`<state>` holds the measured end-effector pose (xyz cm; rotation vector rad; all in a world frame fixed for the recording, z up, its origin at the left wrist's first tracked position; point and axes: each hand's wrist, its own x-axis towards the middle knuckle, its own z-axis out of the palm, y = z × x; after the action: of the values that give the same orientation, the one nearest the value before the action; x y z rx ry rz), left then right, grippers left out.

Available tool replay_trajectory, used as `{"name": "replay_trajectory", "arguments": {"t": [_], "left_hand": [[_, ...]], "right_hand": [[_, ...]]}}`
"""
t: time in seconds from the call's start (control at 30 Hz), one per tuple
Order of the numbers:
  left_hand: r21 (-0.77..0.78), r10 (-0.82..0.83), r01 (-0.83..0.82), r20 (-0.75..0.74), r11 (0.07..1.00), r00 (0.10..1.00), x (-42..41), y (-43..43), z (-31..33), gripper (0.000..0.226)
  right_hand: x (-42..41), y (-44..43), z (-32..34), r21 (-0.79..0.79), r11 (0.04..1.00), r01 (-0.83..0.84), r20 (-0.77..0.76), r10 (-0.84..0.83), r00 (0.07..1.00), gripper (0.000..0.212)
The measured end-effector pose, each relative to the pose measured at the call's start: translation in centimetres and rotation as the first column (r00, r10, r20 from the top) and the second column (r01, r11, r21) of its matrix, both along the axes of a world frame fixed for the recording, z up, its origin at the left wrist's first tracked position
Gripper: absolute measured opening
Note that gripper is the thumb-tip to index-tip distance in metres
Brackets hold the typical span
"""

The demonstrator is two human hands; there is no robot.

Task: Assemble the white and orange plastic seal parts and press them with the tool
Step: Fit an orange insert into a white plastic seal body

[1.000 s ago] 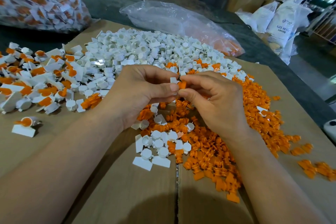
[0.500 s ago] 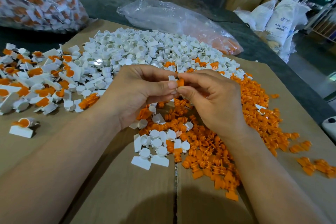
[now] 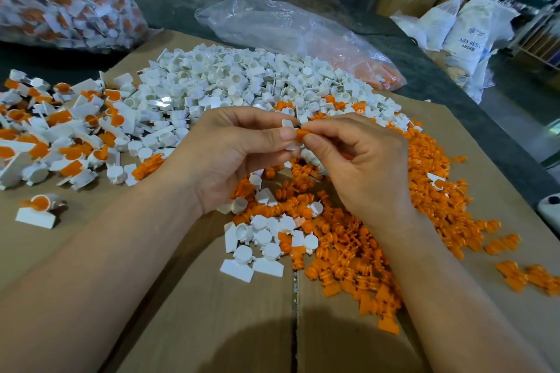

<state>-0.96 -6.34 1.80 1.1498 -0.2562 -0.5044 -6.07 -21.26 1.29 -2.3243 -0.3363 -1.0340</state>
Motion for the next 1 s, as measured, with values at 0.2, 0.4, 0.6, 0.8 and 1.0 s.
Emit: {"name": "replay_trajectory", "arguments": {"t": [0.2, 0.4, 0.6, 0.8, 1.0], "left_hand": [[0.015, 0.001, -0.001, -0.005, 1.0, 1.0, 0.0, 0.0, -0.1, 0.02], [0.047, -0.011, 0.009, 0.038, 0.999, 0.999, -0.1, -0.3, -0.6, 0.019], [0.075, -0.032, 0.027, 0.066, 0.997, 0.997, -0.1, -0.5, -0.8, 0.023], [0.08, -0.036, 0.029, 0.087, 0.996, 0.996, -0.3, -0.7, -0.9, 0.019], [0.106, -0.017, 0.002, 0.141, 0.994, 0.99, -0.4, -0.8, -1.1, 0.02]], "right_hand": [[-0.3, 0.1, 0.3, 0.013, 1.0, 0.02, -0.061, -0.019, 0.998, 0.009], [-0.5, 0.1, 0.4, -0.027, 0.995, 0.094, -0.154, -0.097, 0.983, 0.015], [-0.5, 0.0, 0.7, -0.098, 0.988, 0.116, -0.284, -0.14, 0.948, 0.021], [-0.5, -0.2, 1.0, -0.156, 0.983, 0.097, -0.378, -0.15, 0.913, 0.018], [-0.5, -0.3, 1.1, -0.066, 0.994, 0.084, -0.425, -0.104, 0.899, 0.02]]}}
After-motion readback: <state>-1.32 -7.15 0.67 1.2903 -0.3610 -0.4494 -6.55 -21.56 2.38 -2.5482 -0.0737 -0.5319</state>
